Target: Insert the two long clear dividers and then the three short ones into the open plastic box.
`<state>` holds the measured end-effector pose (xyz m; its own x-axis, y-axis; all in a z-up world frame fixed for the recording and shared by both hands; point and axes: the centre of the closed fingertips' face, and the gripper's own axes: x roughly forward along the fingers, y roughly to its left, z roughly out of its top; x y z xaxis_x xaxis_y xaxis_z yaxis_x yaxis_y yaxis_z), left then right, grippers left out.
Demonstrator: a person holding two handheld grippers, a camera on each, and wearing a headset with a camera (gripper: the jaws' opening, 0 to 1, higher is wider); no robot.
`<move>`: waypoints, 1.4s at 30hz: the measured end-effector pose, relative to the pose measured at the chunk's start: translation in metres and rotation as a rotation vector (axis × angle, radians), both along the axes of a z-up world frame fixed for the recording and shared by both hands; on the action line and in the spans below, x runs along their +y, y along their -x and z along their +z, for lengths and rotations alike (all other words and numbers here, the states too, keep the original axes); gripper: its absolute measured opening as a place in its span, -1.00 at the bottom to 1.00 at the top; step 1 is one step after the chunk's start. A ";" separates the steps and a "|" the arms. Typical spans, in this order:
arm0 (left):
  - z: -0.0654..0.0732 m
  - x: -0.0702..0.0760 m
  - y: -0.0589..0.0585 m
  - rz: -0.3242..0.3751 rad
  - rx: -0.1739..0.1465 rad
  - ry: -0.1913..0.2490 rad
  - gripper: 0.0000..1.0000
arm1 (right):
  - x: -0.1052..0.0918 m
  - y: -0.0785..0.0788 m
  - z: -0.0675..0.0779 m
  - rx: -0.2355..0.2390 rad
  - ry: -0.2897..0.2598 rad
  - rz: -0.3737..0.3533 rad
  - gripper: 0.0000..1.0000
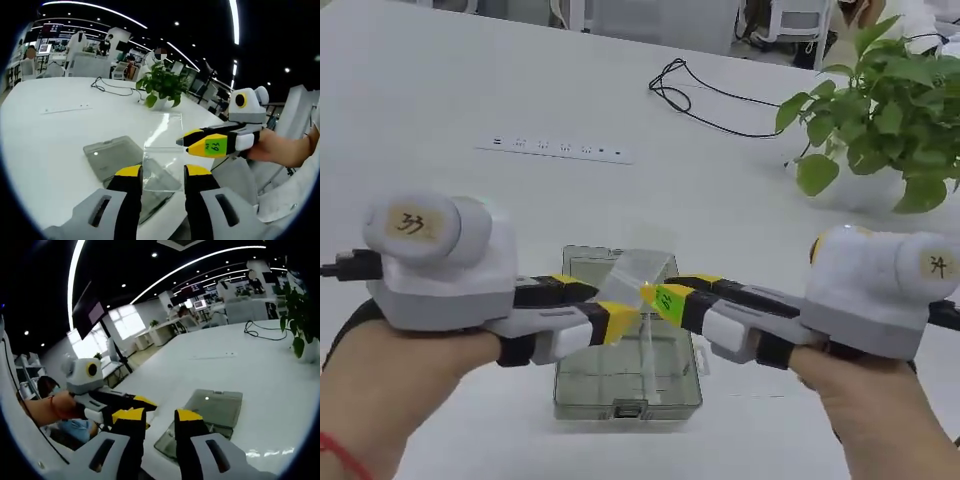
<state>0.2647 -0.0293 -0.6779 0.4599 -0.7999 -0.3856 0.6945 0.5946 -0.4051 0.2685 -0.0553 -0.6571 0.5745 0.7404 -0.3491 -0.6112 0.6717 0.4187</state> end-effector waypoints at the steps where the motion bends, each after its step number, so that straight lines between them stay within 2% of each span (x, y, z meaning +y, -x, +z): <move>1: 0.000 -0.001 0.000 -0.003 -0.001 0.001 -0.38 | 0.001 0.000 -0.001 0.007 -0.002 -0.004 -0.53; 5: 0.001 -0.003 0.001 -0.006 -0.001 0.011 -0.38 | 0.004 -0.001 -0.004 0.040 -0.019 -0.016 -0.64; 7: 0.002 -0.004 0.001 -0.006 -0.002 0.014 -0.39 | 0.005 0.000 -0.005 0.056 -0.025 -0.018 -0.81; 8: 0.002 -0.004 0.000 -0.010 -0.008 0.015 -0.50 | 0.004 -0.001 -0.006 0.072 -0.031 -0.040 -0.85; 9: 0.001 -0.001 -0.001 0.000 -0.016 0.000 -0.64 | 0.005 -0.002 -0.003 0.083 -0.061 -0.062 -0.86; 10: -0.001 0.000 -0.002 0.007 -0.017 -0.002 -0.69 | 0.005 -0.001 -0.003 0.091 -0.057 -0.059 -0.87; 11: -0.001 0.000 -0.002 0.007 -0.017 0.001 -0.63 | 0.003 -0.001 -0.005 0.099 -0.045 -0.070 -0.87; 12: 0.004 -0.004 -0.002 0.022 0.008 0.061 -0.52 | 0.004 -0.001 -0.005 0.092 -0.043 -0.071 -0.87; 13: 0.006 -0.006 -0.001 0.021 0.015 0.073 -0.43 | 0.005 -0.001 -0.005 0.095 -0.046 -0.067 -0.88; 14: 0.004 -0.006 0.001 0.002 0.006 0.051 -0.44 | 0.006 0.000 -0.005 0.099 -0.043 -0.063 -0.88; 15: -0.001 -0.004 0.003 -0.008 0.004 0.009 -0.45 | 0.006 0.000 -0.005 0.101 -0.039 -0.062 -0.88; 16: 0.000 -0.007 0.003 -0.011 -0.013 0.016 -0.43 | 0.005 0.000 -0.005 0.101 -0.038 -0.063 -0.88; 18: 0.001 -0.008 0.003 -0.012 0.004 0.034 -0.39 | 0.005 -0.001 -0.005 0.103 -0.037 -0.066 -0.87; 22: 0.001 -0.010 0.005 -0.026 0.000 0.029 -0.34 | 0.004 -0.003 -0.005 0.108 -0.030 -0.067 -0.87; 27: 0.001 -0.007 0.006 -0.044 -0.025 0.018 -0.28 | 0.007 -0.004 -0.004 0.113 -0.023 -0.062 -0.87; 34: -0.004 0.011 0.008 -0.046 -0.052 -0.003 -0.12 | 0.008 -0.010 -0.003 0.116 0.005 -0.070 -0.87; 42: -0.018 0.034 0.014 -0.087 -0.098 -0.058 0.12 | 0.010 -0.016 -0.012 0.187 0.064 -0.107 -0.87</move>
<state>0.2508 0.0049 -0.6959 0.4273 -0.8160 -0.3893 0.7790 0.5509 -0.2996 0.2845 -0.0451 -0.6692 0.5695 0.6512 -0.5016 -0.4505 0.7577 0.4722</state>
